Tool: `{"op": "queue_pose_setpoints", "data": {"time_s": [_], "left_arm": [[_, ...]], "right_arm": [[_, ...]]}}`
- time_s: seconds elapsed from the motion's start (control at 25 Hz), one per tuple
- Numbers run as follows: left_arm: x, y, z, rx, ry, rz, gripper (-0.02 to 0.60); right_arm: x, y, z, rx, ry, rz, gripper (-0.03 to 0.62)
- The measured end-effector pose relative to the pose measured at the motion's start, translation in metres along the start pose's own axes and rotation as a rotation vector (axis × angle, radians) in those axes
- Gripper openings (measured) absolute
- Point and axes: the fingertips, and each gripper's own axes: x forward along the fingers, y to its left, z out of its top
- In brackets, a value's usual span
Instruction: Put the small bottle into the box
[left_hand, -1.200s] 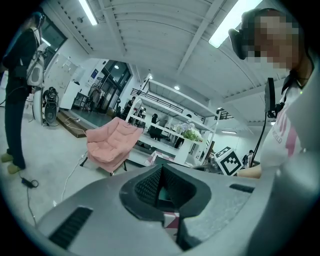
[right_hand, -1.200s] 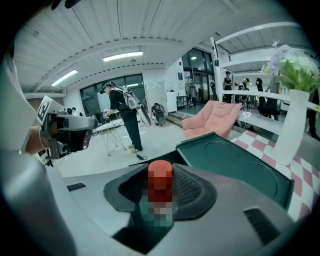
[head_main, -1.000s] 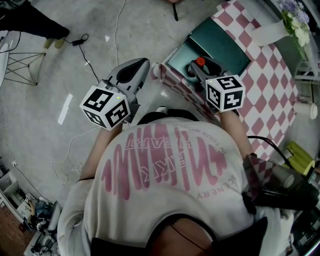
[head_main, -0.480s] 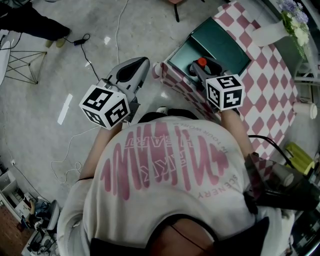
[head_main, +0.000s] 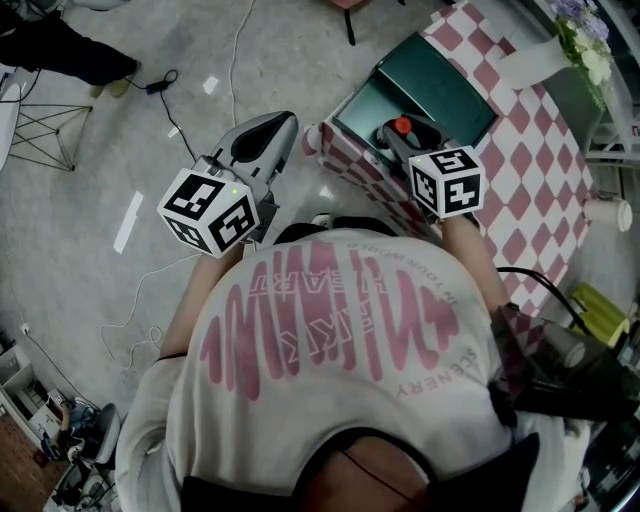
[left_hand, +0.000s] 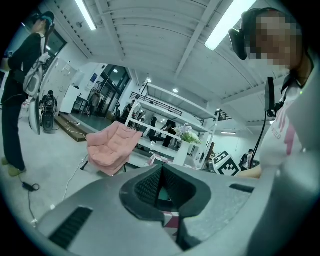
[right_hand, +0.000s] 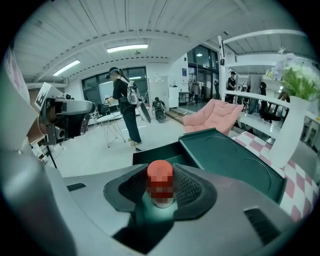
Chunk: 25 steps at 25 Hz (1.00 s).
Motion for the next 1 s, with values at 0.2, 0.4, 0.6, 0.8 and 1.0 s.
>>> {"op": "queue_pose_setpoints", "data": {"time_s": [0.2,0.4,0.6,0.8,1.0], "left_arm": [[-0.004,0.003,0.009,0.013,-0.026,0.019,0.008],[-0.010,0.007,0.014,0.018,-0.043,0.038,0.008],[-0.011,0.008,0.016,0.025,-0.051,0.048,0.008],[-0.008,0.005,0.015,0.023,-0.046,0.039,0.008],[-0.005,0.001,0.013,0.030,-0.040,0.027,0.008]], "right_arm": [[-0.002,0.000,-0.002,0.010,-0.005,0.003,0.150],[-0.003,0.003,-0.002,0.016,-0.012,0.010,0.150],[-0.001,0.006,-0.001,-0.016,-0.015,0.010,0.150],[-0.001,0.009,-0.003,-0.038,-0.011,0.002,0.150],[-0.001,0.011,-0.004,-0.040,-0.017,0.001,0.150]]}}
